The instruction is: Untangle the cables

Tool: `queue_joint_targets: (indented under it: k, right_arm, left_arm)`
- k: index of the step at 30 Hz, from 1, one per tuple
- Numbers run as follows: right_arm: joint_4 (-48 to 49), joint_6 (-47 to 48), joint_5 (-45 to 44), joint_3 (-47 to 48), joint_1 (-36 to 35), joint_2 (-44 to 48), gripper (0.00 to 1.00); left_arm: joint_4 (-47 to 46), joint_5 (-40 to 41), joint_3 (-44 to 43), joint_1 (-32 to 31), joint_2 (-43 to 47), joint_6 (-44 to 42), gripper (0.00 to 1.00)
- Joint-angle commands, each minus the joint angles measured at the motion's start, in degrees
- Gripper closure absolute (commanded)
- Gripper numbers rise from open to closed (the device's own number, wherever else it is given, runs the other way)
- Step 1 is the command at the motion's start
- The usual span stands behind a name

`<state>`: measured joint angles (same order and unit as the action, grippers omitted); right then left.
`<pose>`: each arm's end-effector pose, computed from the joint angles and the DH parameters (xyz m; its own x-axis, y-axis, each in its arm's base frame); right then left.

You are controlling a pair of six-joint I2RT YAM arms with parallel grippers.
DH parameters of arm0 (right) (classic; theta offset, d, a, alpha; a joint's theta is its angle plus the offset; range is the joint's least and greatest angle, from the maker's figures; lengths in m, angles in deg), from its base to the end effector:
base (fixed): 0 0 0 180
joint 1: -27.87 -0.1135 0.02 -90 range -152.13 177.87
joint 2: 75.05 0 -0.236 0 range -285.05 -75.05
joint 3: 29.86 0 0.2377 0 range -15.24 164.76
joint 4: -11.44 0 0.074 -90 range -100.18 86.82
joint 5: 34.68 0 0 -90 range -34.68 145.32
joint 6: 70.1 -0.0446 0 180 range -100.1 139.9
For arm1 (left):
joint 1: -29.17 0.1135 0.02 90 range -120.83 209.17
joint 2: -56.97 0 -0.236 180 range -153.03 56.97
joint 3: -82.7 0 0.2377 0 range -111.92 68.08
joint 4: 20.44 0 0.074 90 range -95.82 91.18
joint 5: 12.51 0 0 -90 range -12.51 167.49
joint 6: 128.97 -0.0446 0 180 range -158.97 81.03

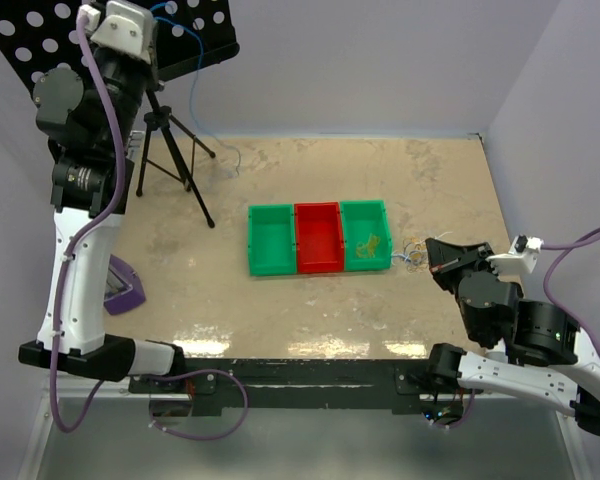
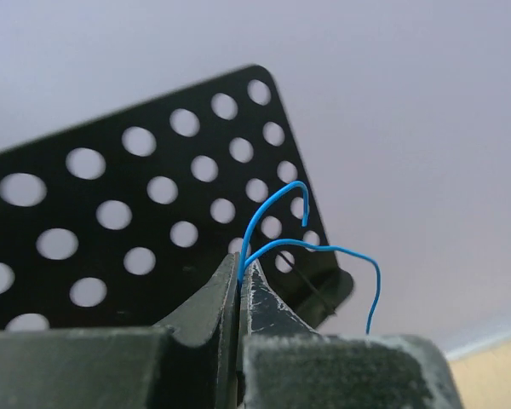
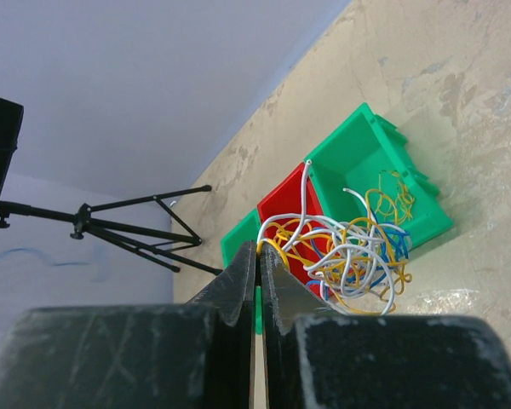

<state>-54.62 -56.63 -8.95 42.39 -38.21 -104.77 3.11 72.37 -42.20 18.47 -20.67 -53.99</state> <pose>0.0675 0.0530 0.3539 -0.0980 0.8204 -0.5633 0.1430 0.5718 0.8079 0.2343 -0.0483 0.5662 0.4503 0.1776 -0.8750 0.1538 0.9500 0.2719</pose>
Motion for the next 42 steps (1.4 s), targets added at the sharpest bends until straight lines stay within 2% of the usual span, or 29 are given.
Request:
queue_joint_targets:
  k: [1, 3, 8, 14, 25, 36, 42]
  right_arm:
    - [1.25, -1.43, 0.20, -0.50, -0.27, -0.34, 1.00]
    - [1.43, -1.51, 0.37, -0.85, -0.27, -0.34, 1.00]
    - [2.04, -1.69, 0.64, -1.46, -0.27, -0.26, 1.00]
    - [2.13, -1.60, 0.64, -1.73, -0.27, -0.17, 1.00]
    - [2.48, -2.39, 0.90, -3.13, -0.27, 0.62, 1.00]
    - [0.55, -3.71, 0.64, -3.40, -0.27, 2.20, 1.00]
    - [0.29, -4.06, 0.81, -3.83, -0.27, 2.64, 1.00]
  left_arm:
    - [-10.22, 12.85, -5.56, -0.20, -0.05, 0.35, 1.00]
    - [-11.47, 13.56, -6.52, -0.20, -0.05, -0.09, 1.00]
    - [-3.40, -1.10, -4.87, -0.20, 0.74, -0.09, 1.00]
    - [1.96, -9.63, 4.44, -0.20, 2.67, 1.23, 1.00]
    - [4.87, -18.77, 22.29, -0.90, 7.07, 1.40, 1.00]
    - [5.31, -19.31, 32.58, -2.57, 7.95, 1.32, 1.00]
    - [3.99, -15.10, 38.02, -4.50, 7.95, -1.67, 1.00]
